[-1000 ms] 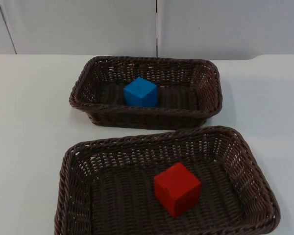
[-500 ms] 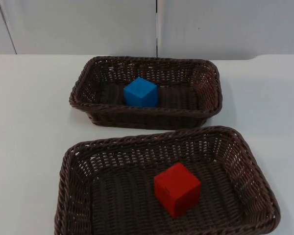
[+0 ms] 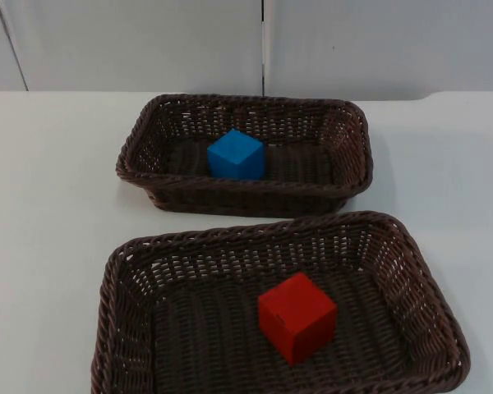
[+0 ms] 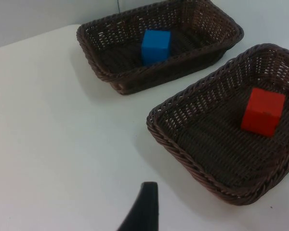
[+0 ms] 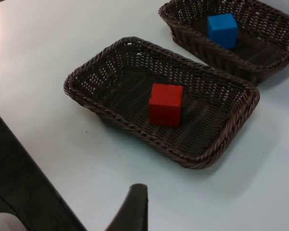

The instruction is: Pick up one cube with the left hand and place it into the upper basket. Pick up one cube with the right hand and place it into the lower basket.

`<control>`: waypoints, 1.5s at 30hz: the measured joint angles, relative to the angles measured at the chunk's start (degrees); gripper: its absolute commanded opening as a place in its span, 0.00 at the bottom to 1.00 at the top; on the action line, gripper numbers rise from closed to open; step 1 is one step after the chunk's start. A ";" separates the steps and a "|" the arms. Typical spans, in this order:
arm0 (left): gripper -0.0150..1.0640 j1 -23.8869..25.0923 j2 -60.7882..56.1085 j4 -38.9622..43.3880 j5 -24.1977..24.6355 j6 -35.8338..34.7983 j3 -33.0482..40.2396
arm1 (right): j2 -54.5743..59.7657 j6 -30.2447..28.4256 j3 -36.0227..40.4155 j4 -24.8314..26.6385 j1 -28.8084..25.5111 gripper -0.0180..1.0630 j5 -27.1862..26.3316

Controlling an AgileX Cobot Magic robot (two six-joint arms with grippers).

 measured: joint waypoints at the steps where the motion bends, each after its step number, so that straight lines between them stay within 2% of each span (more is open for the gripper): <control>1: 0.79 0.00 0.00 0.00 0.00 0.00 0.00 | 0.00 0.00 0.00 0.00 0.00 0.80 0.00; 3: 0.79 0.00 0.00 0.00 0.00 0.00 0.00 | 0.00 0.00 0.00 0.00 0.00 0.80 0.00; 6: 0.94 0.00 0.00 0.00 0.00 0.00 0.00 | 0.00 0.00 0.00 0.00 0.00 0.84 0.00; 7: 0.94 0.00 0.00 0.00 0.00 0.00 0.00 | 0.00 0.00 0.00 0.00 0.00 0.84 0.00; 8: 0.99 0.00 0.00 0.00 0.00 0.00 0.00 | 0.00 0.00 0.00 0.00 0.00 0.87 0.00; 10: 0.99 0.00 0.00 0.00 0.00 0.00 0.00 | 0.00 0.00 0.00 0.00 0.00 0.99 0.00; 34: 0.99 0.00 0.00 0.00 0.00 0.00 0.00 | 0.00 0.47 0.00 0.00 0.00 0.99 -0.11; 45: 0.99 5.42 0.00 0.00 0.00 0.00 0.00 | 0.00 0.59 0.00 0.00 0.00 0.99 -0.11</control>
